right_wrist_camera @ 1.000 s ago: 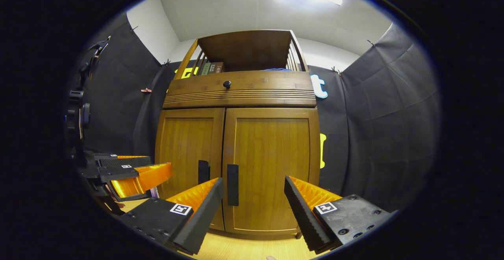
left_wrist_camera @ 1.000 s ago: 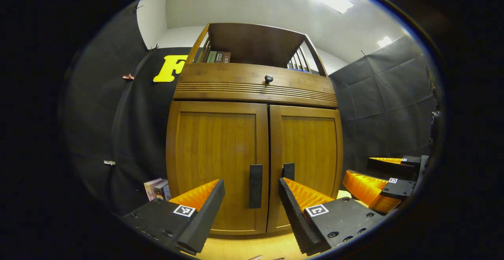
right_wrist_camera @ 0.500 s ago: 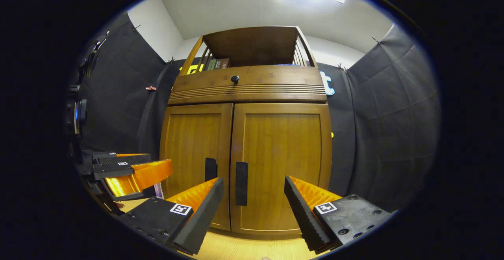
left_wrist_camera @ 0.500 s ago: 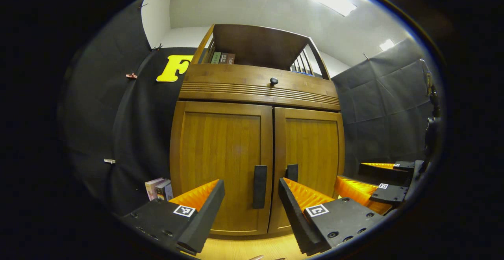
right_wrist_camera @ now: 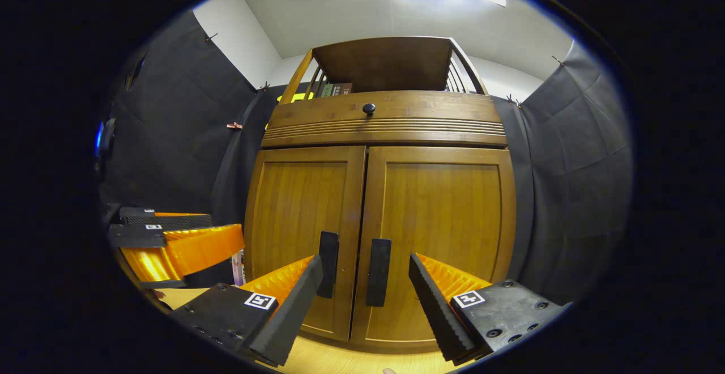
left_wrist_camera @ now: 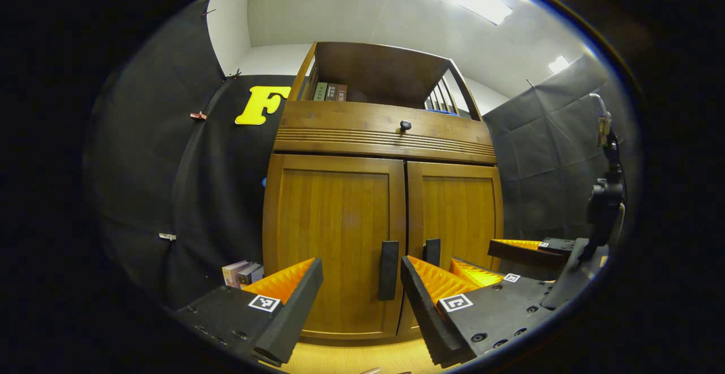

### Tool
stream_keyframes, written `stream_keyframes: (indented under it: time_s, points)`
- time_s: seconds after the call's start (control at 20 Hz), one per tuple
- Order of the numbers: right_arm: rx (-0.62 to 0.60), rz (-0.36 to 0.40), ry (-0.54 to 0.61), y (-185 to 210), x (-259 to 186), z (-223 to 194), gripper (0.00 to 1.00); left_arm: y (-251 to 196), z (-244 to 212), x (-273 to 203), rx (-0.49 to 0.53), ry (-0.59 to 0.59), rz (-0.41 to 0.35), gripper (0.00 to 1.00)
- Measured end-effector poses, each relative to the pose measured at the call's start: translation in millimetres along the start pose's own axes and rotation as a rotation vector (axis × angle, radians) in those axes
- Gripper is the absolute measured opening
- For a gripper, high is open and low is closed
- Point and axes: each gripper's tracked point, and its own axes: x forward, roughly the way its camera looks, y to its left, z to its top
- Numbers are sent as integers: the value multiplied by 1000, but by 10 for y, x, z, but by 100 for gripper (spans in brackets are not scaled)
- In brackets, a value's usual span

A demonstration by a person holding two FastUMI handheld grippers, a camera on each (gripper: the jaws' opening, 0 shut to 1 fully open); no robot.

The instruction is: Open the right door of the double-door shoe cabinet with the right hand, and open the left door with the left hand.

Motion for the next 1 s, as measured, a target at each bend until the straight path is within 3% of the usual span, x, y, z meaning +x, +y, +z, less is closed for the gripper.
stream_keyframes:
  time_s: [0.45,0.65,1.0]
  points:
    - [7,-86,30,-135,534,-434,95,228,-15,-158,-7,-7,23,87]
    - [15,-129,57,-218,784,-643,83,288,27,-223,2,-8,42,87]
    - [15,-160,124,-221,1036,-1037,78,467,51,-297,8,-3,75,87]
